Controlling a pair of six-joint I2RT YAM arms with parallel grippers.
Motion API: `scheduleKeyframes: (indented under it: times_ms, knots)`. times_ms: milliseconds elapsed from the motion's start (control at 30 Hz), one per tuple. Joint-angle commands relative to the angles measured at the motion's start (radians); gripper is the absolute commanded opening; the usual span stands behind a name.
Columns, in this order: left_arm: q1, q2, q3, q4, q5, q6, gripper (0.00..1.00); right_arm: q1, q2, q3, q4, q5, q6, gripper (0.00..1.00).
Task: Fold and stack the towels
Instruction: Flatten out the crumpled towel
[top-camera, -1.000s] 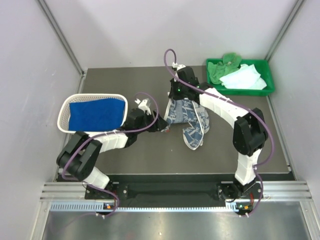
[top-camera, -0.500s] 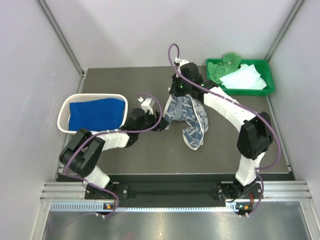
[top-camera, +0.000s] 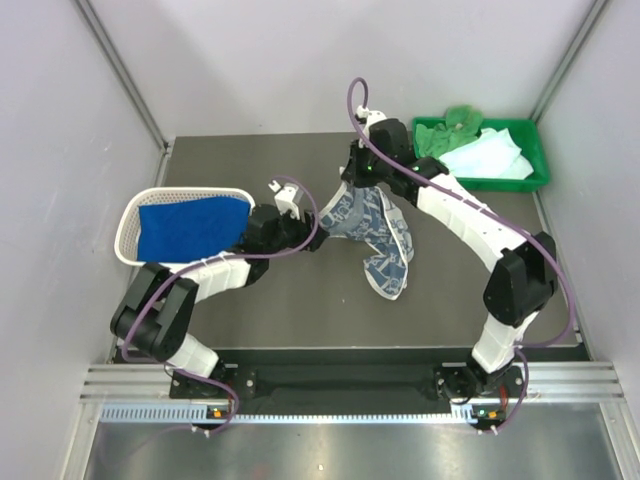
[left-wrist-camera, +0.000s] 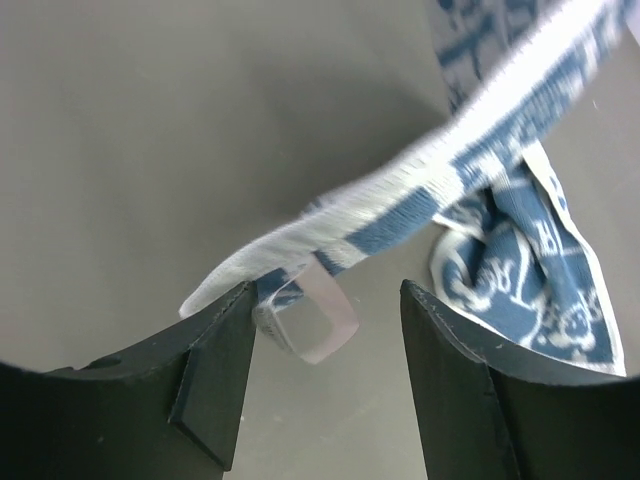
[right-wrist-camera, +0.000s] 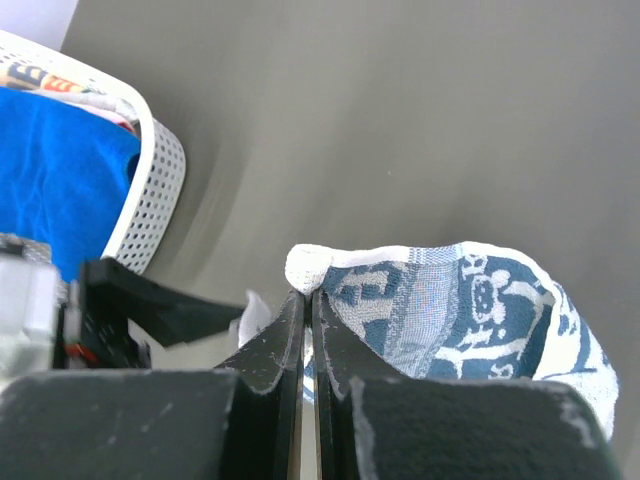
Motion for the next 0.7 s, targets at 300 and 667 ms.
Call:
scheduleKeyframes:
  times_ms: [300,667]
  knots:
    - [0.058,-0.006,0.113,-0.034,0.154,0.017,0.48,-0.019,-0.089,0.000,0.027,-0.022,0.000,0.00]
    - [0.057,-0.128,0.143,-0.228,0.081,0.009,0.00,-0.025,-0.140,-0.013,0.027,-0.012,-0.007,0.00]
